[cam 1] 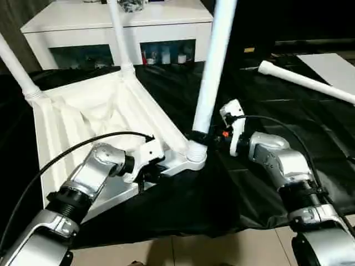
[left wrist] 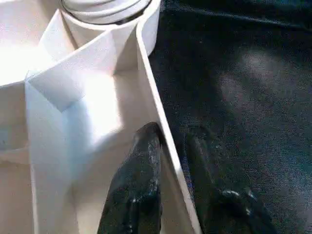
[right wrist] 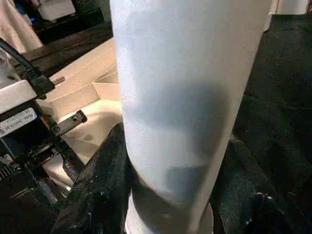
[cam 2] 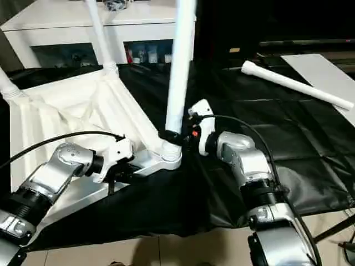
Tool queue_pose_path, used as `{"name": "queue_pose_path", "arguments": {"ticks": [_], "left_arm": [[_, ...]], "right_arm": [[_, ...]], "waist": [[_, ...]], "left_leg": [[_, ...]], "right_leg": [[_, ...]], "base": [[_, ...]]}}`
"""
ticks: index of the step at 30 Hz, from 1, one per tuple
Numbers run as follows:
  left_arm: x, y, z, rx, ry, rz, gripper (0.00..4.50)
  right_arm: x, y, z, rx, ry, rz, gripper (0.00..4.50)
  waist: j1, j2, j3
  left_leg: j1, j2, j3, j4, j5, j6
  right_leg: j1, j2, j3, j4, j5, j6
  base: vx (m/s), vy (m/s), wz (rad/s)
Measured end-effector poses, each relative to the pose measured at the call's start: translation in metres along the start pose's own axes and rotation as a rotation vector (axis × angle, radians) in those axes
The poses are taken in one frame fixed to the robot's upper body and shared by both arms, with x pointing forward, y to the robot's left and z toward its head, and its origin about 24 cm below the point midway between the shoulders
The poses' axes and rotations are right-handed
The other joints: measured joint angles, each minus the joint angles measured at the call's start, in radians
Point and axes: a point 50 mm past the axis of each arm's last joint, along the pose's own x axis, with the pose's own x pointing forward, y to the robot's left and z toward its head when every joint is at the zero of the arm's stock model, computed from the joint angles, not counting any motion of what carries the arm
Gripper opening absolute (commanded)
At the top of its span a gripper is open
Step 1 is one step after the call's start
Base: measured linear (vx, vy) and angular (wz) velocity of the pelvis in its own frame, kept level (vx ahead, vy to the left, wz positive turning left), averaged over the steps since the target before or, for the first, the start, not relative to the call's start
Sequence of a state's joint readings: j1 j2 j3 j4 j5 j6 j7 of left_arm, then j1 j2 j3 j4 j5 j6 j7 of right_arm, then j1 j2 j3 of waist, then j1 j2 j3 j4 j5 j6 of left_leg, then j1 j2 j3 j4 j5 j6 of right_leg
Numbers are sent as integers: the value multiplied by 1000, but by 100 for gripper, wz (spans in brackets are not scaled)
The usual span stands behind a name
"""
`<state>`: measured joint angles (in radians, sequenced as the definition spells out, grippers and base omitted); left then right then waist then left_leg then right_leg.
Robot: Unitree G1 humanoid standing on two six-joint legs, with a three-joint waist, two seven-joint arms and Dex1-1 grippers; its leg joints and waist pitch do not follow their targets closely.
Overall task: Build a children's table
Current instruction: Insert table leg to table base
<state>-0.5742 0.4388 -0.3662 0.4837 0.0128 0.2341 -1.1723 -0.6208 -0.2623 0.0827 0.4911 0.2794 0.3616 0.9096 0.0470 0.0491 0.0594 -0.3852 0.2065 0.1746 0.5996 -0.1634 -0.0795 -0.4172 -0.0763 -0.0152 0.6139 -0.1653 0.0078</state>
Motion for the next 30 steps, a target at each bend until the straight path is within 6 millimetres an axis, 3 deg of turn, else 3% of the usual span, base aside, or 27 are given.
{"name": "queue_pose_path", "arguments": {"ticks": [8, 22, 30], "left_arm": [[2, -1, 1, -4, -12, -13, 64], [2, -2, 0, -6, -11, -17, 62], [-1, 0, -2, -10, -1, -4, 62]], "right_arm": [[-9, 6, -3, -26, -1, -16, 186], [-7, 16, 0, -148, 73, 10, 186], [5, 13, 1, -134, 90, 8, 186]], "waist": [[9, 1, -1], [11, 1, -1], [-3, 1, -2]], "left_leg": [[0, 0, 0, 0, 0, 0], [0, 0, 0, 0, 0, 0], [2, 0, 0, 0, 0, 0]], "right_leg": [[0, 0, 0, -1, 0, 0], [0, 0, 0, -1, 0, 0], [1, 0, 0, 0, 1, -2]], "base": [[0, 0, 0], [0, 0, 0], [0, 0, 0]]}}
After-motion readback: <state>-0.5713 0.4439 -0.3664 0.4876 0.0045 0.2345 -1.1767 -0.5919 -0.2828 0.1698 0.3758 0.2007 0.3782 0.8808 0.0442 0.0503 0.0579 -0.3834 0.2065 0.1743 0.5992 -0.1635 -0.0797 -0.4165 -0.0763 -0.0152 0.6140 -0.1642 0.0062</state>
